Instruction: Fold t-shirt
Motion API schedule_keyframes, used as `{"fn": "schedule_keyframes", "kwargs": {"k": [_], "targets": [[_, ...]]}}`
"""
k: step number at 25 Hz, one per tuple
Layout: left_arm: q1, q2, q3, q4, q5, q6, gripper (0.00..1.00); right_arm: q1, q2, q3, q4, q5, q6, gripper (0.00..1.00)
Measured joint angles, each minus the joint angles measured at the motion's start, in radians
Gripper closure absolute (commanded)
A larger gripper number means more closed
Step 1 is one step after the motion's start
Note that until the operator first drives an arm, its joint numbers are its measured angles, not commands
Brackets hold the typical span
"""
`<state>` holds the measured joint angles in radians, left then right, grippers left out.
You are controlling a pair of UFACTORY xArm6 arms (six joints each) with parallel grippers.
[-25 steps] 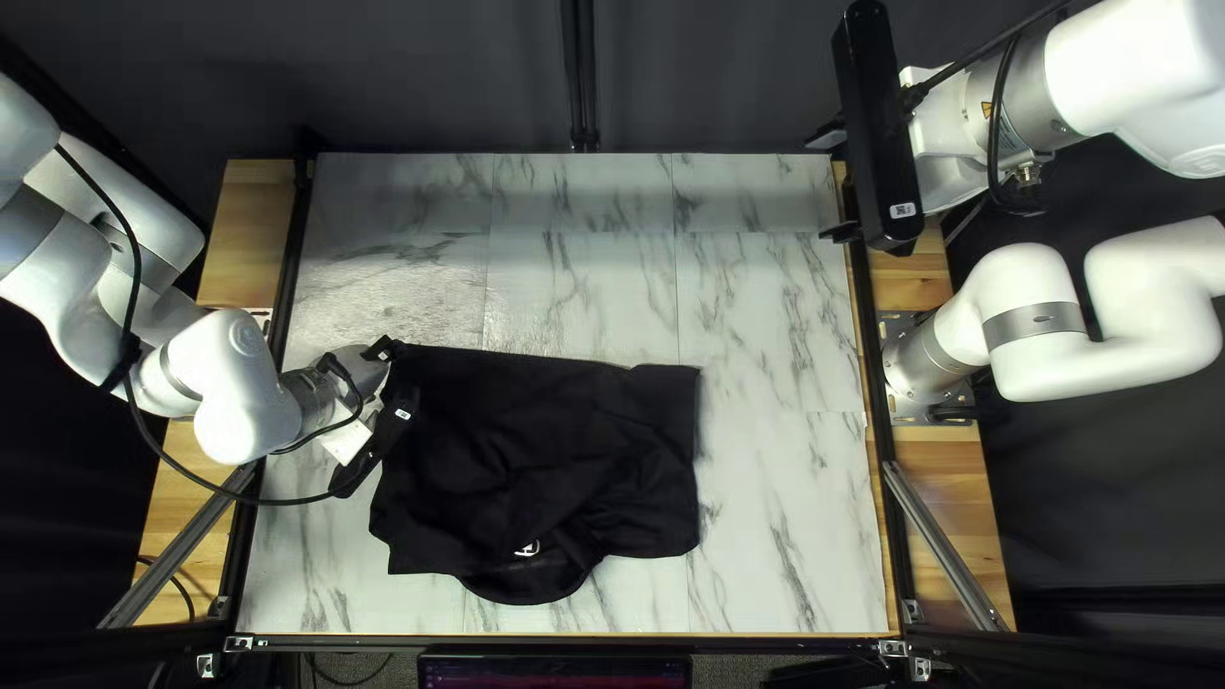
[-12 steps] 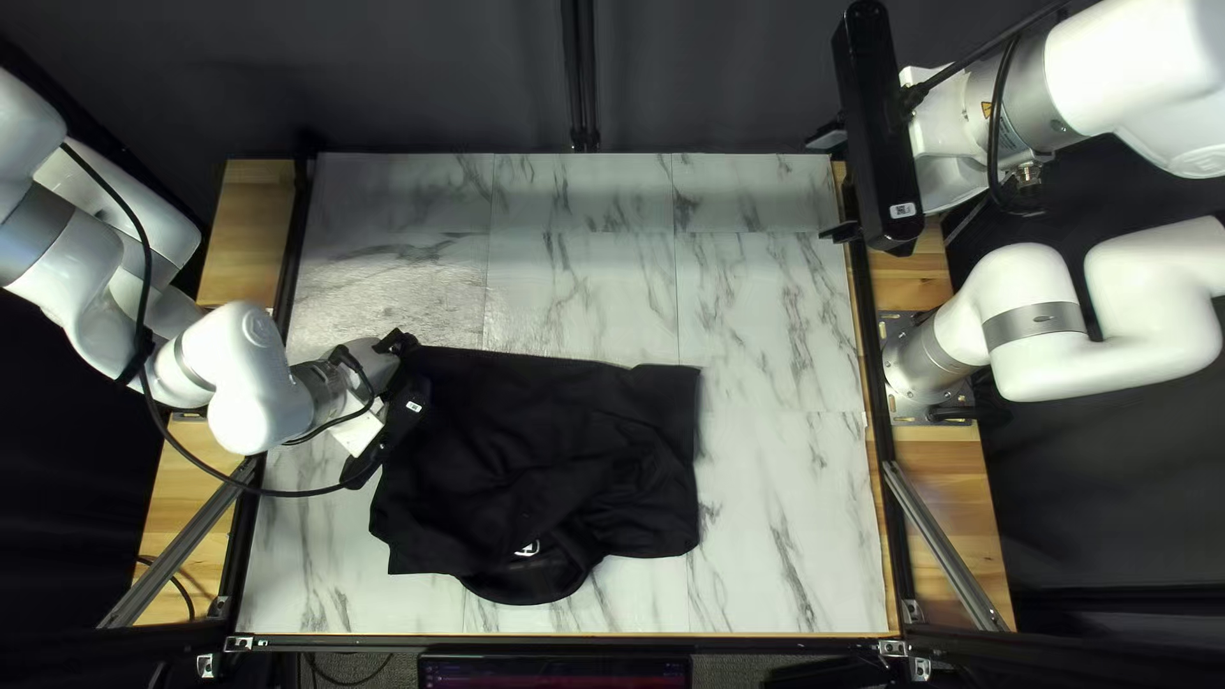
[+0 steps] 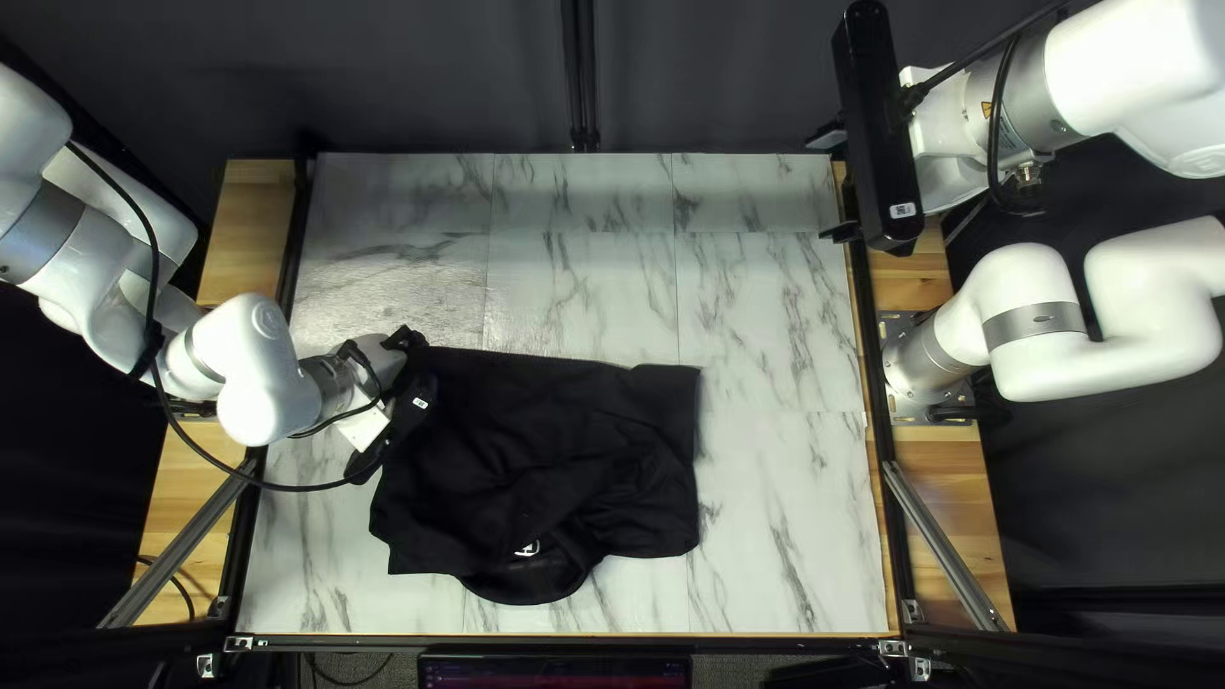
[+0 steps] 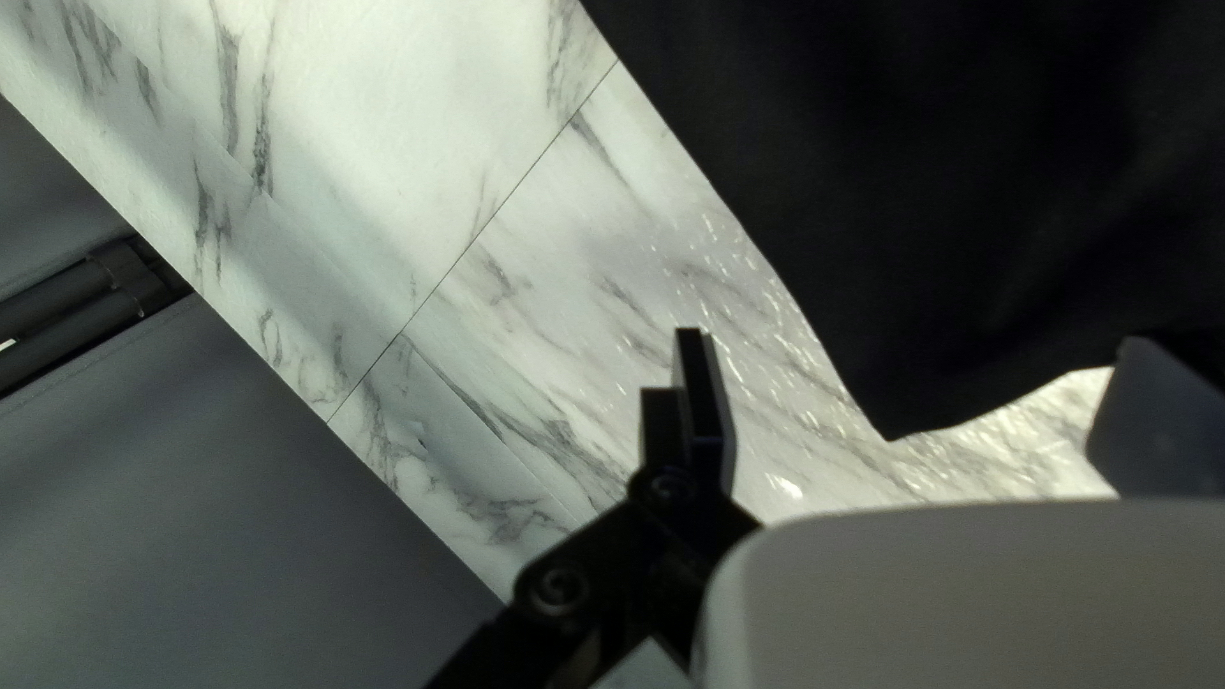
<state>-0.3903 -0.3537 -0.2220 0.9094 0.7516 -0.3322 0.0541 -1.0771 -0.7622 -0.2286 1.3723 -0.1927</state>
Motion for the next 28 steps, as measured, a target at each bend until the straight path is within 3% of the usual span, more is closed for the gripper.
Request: {"fn": "schedule_keyframes", "kwargs": {"k": [10, 17, 28], "targets": [[-0.035, 0.004, -0.017, -0.019, 0.017, -0.005, 0.07, 0.0, 0.0, 0.0, 0.0, 0.0, 0.0, 0.0], [-0.032, 0.019, -0.036, 0.02, -0.008, -0.014, 0.06, 0.0, 0.0, 0.0, 0.0, 0.0, 0.0, 0.0], [-0.005, -0.006, 0.012, 0.01, 0.007, -0.004, 0.03, 0.0, 0.0, 0.0, 0.0, 0.0, 0.0, 0.0]]}}
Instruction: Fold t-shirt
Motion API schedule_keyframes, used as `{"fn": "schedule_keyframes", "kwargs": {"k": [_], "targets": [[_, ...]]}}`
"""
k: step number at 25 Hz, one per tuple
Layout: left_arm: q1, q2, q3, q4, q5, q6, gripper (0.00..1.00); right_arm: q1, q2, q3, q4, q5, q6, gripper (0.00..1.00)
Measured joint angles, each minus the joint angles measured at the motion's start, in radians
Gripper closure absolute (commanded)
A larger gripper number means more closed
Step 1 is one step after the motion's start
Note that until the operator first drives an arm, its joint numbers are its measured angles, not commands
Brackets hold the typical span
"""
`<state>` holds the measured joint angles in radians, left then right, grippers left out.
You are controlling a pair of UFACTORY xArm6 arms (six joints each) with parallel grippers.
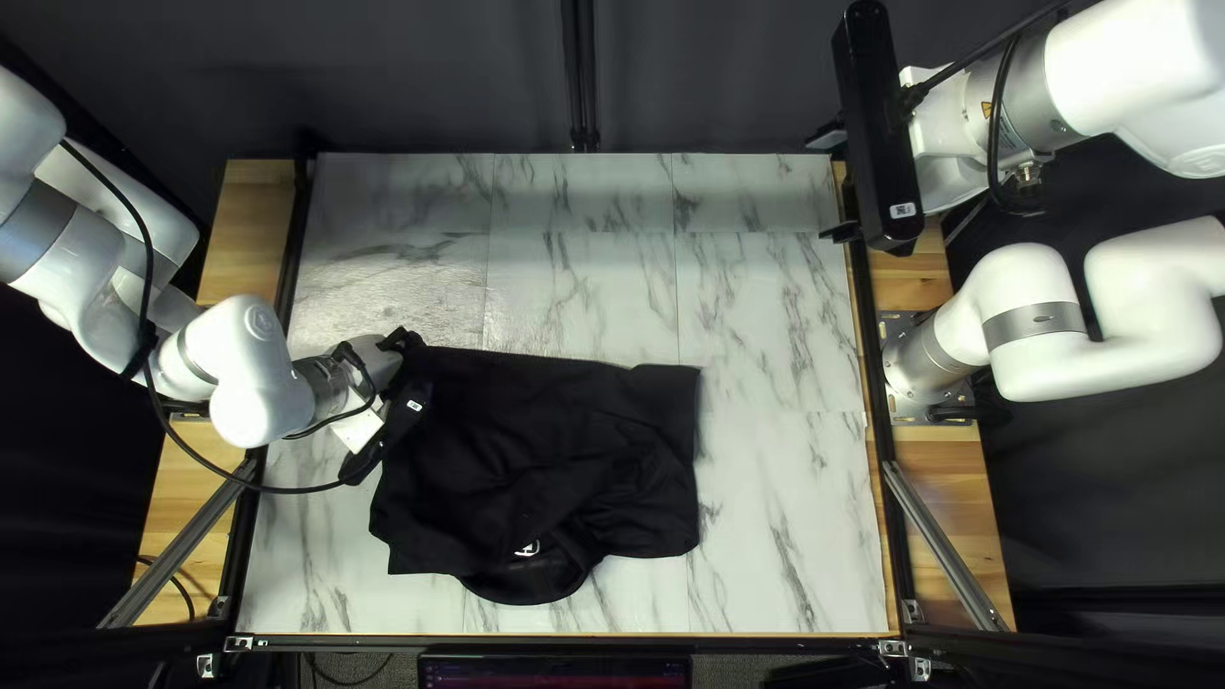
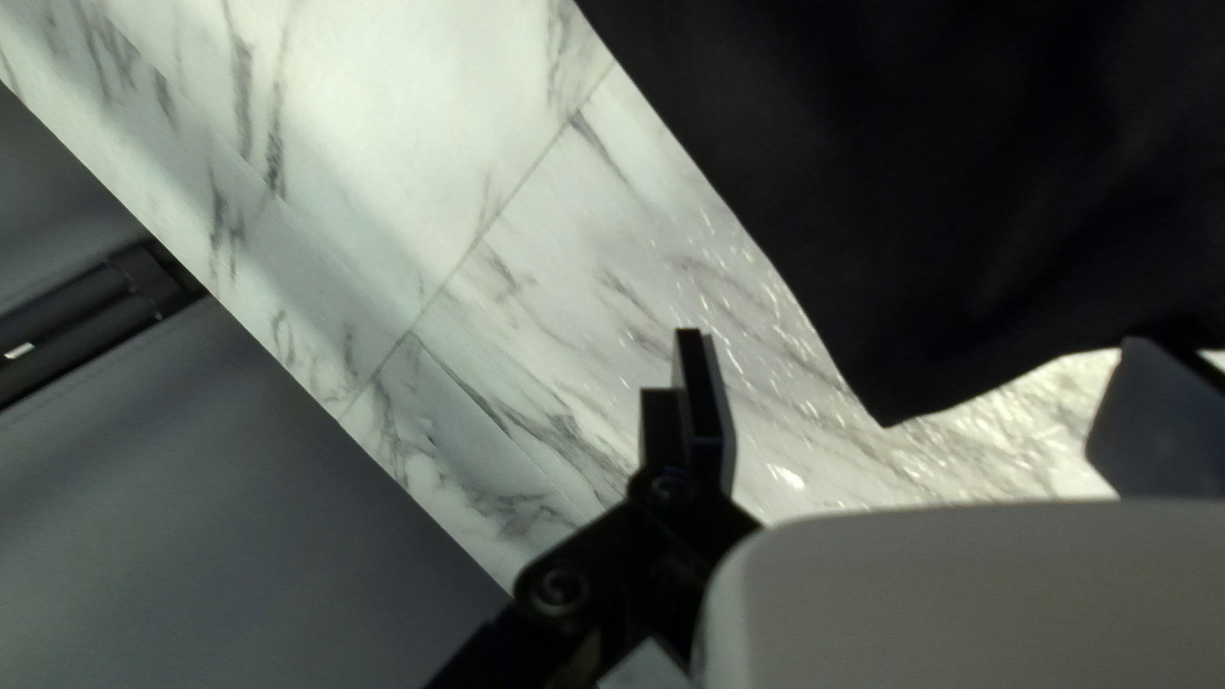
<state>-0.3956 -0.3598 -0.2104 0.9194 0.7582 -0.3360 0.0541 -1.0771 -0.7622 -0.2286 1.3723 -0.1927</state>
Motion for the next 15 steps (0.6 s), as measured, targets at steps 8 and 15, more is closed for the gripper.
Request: {"fn": "schedule_keyframes", "kwargs": {"k": [8, 15], "targets": [[-0.015, 0.034, -0.02, 0.002, -0.006, -0.023, 0.02, 0.0, 0.0, 0.0, 0.0, 0.0, 0.0, 0.0], [-0.04, 0.036, -0.048, 0.008, 0.003, -0.022, 0.03, 0.0, 0.0, 0.0, 0.0, 0.0, 0.0, 0.0]]}}
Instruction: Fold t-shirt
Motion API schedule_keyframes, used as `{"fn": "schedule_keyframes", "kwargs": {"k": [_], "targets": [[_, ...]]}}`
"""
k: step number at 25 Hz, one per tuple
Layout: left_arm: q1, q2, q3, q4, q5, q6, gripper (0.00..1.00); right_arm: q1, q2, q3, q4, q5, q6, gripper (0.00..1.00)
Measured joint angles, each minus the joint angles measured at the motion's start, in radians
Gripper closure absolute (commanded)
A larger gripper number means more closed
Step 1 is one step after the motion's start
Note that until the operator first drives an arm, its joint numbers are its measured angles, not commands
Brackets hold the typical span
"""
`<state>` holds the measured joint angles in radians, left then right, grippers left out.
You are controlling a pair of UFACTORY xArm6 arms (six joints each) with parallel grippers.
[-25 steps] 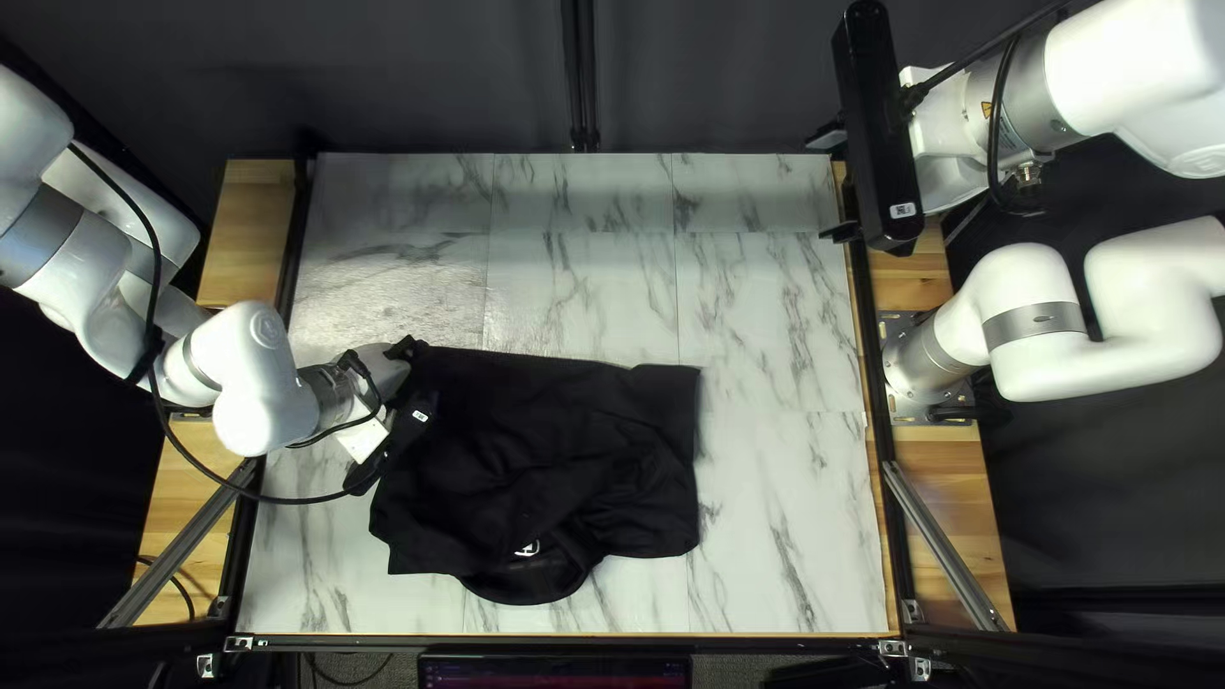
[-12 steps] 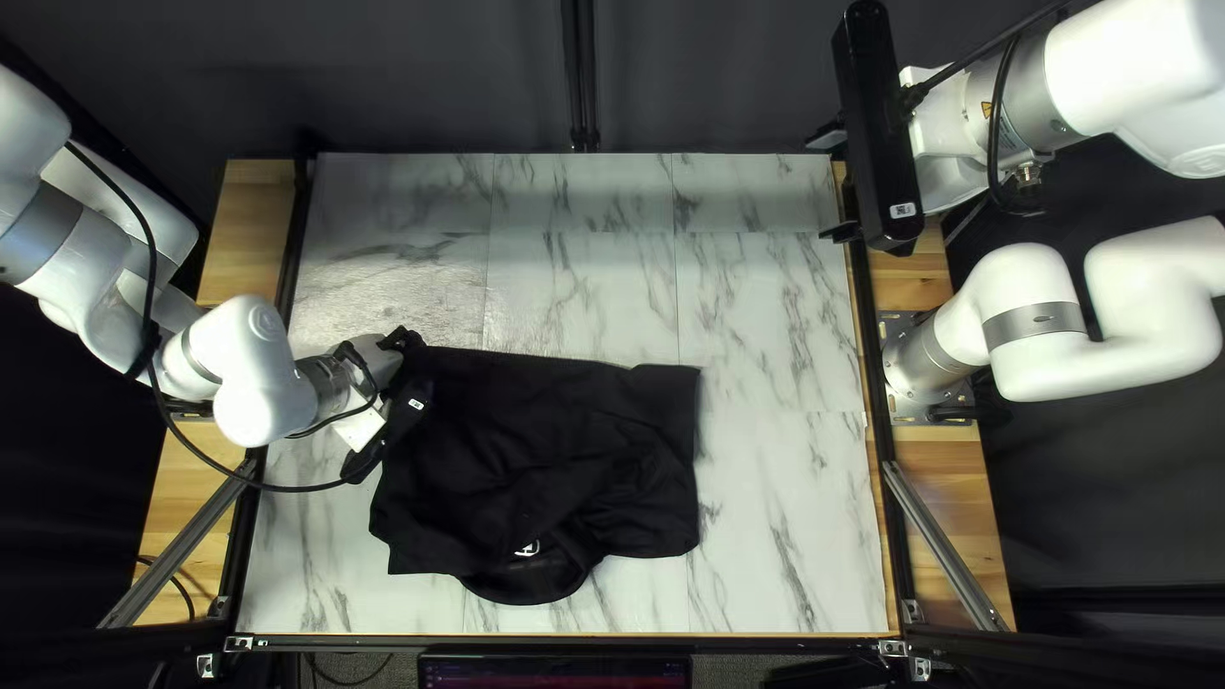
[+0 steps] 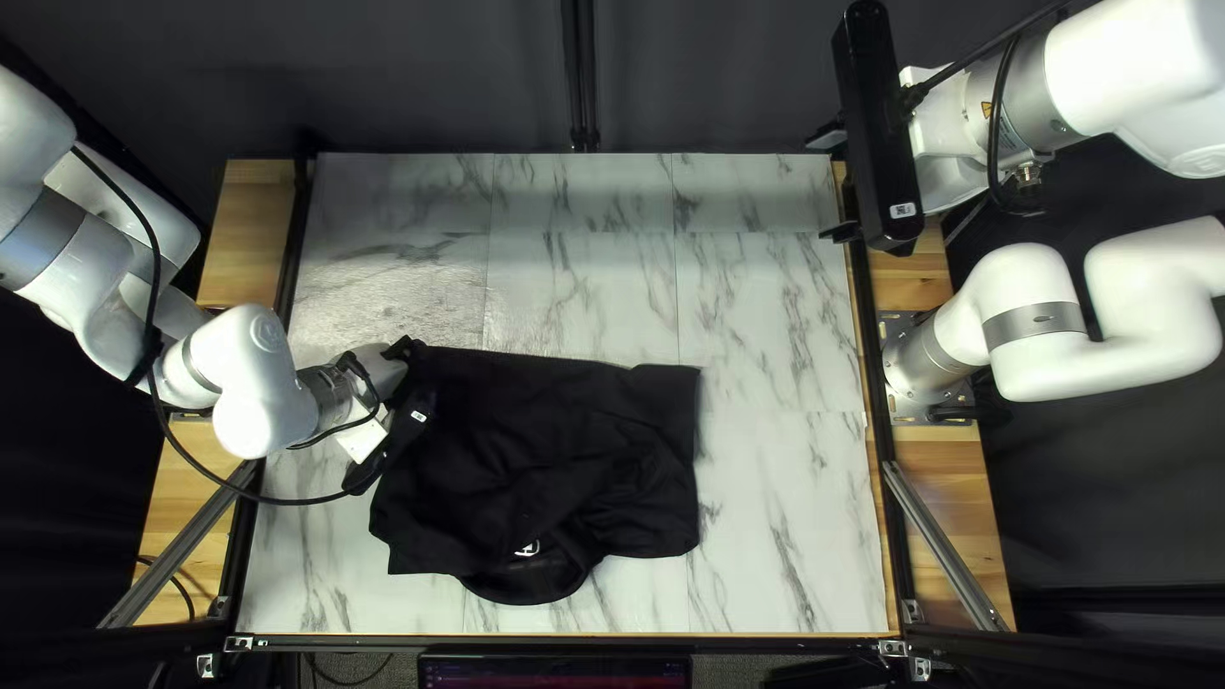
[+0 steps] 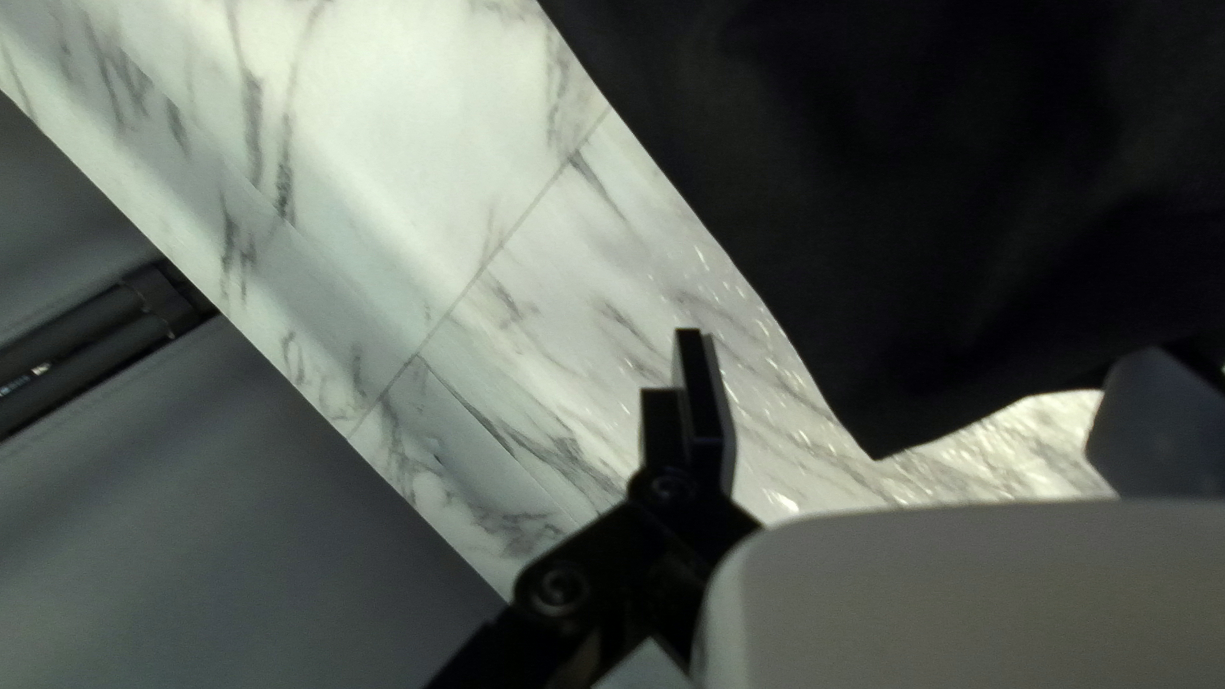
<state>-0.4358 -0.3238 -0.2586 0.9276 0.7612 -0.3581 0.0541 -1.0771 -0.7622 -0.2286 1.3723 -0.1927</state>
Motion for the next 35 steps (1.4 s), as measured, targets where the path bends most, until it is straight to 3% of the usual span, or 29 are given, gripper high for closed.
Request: {"fn": "schedule_keyframes", "kwargs": {"k": [2, 3, 5, 23, 35], "targets": [[0.004, 0.008, -0.004, 0.016, -0.011, -0.007, 0.11, 0.0, 0.0, 0.0, 0.0, 0.0, 0.0, 0.0], [0.007, 0.011, -0.004, 0.025, -0.018, -0.011, 0.25, 0.0, 0.0, 0.0, 0.0, 0.0, 0.0, 0.0], [0.017, 0.012, 0.003, 0.041, -0.032, -0.019, 1.0, 0.0, 0.0, 0.0, 0.0, 0.0, 0.0, 0.0], [0.022, -0.027, 0.048, 0.051, -0.038, -0.032, 1.0, 0.0, 0.0, 0.0, 0.0, 0.0, 0.0, 0.0], [0.002, -0.176, 0.123, -0.008, 0.03, 0.017, 1.0, 0.0, 0.0, 0.0, 0.0, 0.0, 0.0, 0.0]]}}
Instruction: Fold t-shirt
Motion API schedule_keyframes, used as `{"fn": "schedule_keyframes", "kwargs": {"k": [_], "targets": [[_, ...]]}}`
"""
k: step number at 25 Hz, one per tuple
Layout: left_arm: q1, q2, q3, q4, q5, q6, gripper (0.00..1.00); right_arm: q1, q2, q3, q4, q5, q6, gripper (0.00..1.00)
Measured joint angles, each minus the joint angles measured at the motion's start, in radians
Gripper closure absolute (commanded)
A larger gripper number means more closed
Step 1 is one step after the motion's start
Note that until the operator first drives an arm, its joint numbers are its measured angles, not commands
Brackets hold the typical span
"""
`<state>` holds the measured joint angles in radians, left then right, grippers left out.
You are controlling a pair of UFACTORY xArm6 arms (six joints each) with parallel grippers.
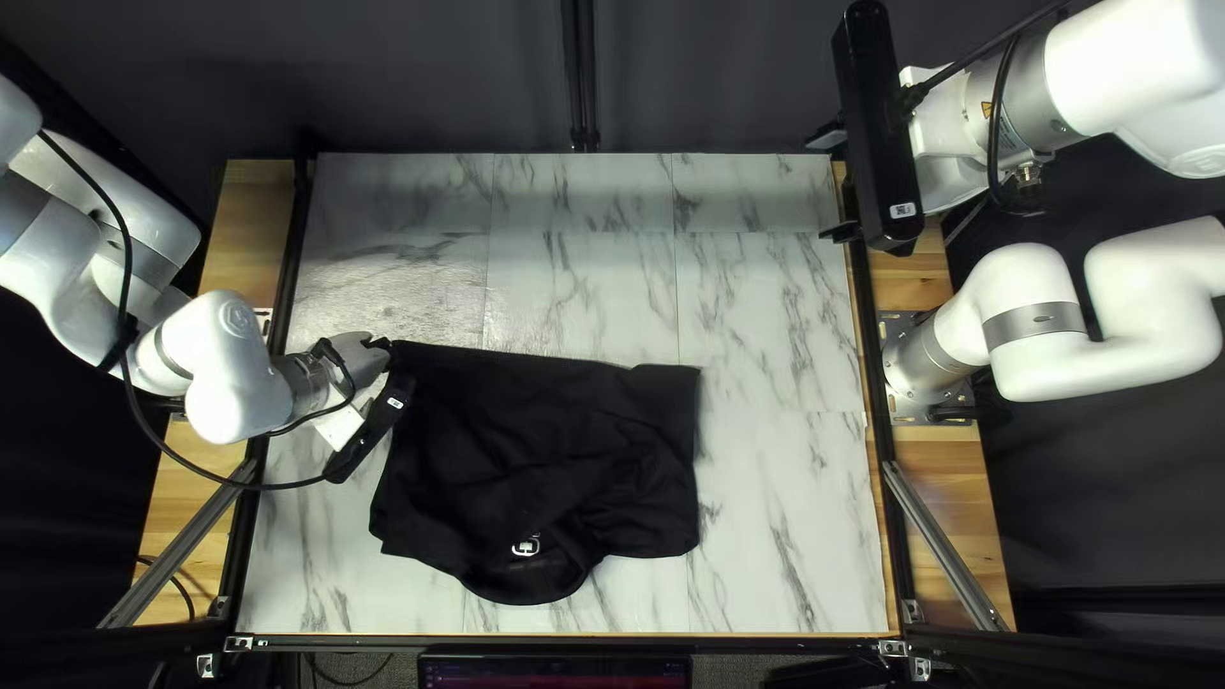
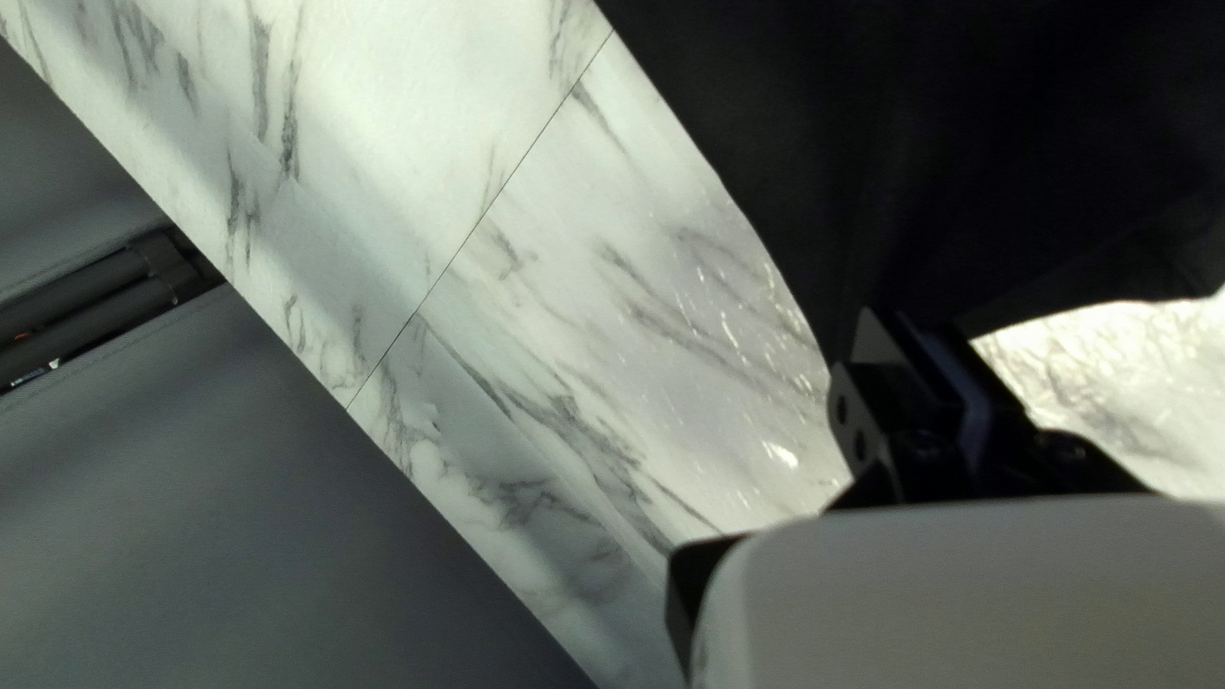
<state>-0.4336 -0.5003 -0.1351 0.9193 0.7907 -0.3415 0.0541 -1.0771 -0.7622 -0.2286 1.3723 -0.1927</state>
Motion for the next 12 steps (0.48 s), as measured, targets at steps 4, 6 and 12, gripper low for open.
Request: {"fn": "schedule_keyframes", "kwargs": {"k": [4, 6, 12], "targets": [[0.016, -0.03, 0.013, -0.004, 0.008, 0.022, 1.0, 0.0, 0.0, 0.0, 0.0, 0.0, 0.0, 0.0], [0.021, -0.046, 0.017, -0.008, 0.014, 0.034, 1.0, 0.0, 0.0, 0.0, 0.0, 0.0, 0.0, 0.0], [0.024, -0.089, 0.038, -0.029, 0.037, 0.059, 1.0, 0.0, 0.0, 0.0, 0.0, 0.0, 0.0, 0.0]]}}
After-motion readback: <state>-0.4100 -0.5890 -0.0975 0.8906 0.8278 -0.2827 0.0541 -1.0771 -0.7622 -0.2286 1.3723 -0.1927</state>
